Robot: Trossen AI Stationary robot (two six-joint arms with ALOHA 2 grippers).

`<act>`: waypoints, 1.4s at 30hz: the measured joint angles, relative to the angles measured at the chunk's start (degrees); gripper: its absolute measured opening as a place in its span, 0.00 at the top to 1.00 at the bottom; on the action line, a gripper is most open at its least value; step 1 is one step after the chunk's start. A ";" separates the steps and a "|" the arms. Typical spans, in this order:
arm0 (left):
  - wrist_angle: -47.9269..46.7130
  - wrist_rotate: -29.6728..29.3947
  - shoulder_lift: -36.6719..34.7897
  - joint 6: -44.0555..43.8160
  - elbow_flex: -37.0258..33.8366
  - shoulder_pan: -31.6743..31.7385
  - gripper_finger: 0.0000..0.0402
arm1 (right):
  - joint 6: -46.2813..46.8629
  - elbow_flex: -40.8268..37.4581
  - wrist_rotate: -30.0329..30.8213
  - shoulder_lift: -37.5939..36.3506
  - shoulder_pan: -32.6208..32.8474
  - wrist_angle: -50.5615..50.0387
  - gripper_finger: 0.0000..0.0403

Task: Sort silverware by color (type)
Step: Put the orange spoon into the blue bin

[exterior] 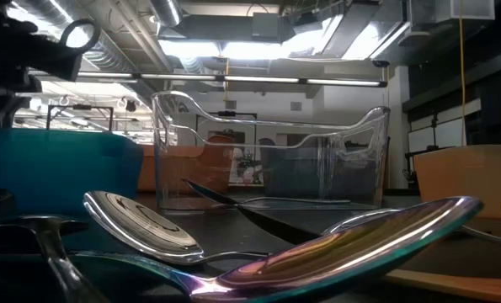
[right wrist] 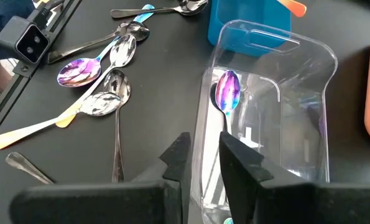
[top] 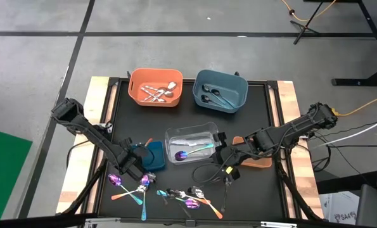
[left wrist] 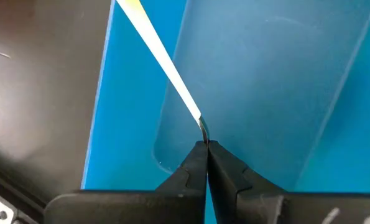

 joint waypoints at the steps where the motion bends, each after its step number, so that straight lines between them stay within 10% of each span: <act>1: 0.27 -0.03 0.00 0.00 -0.31 0.00 1.00 | 0.00 0.00 0.02 0.00 0.00 0.00 0.82; 34: 3.89 -0.01 -0.02 -0.17 -3.09 0.00 1.00 | -0.02 -0.01 0.00 0.00 0.00 0.00 0.82; 42: 3.90 -0.01 -0.02 -0.21 -3.09 0.00 0.86 | -0.02 0.00 0.00 0.00 0.00 0.00 0.82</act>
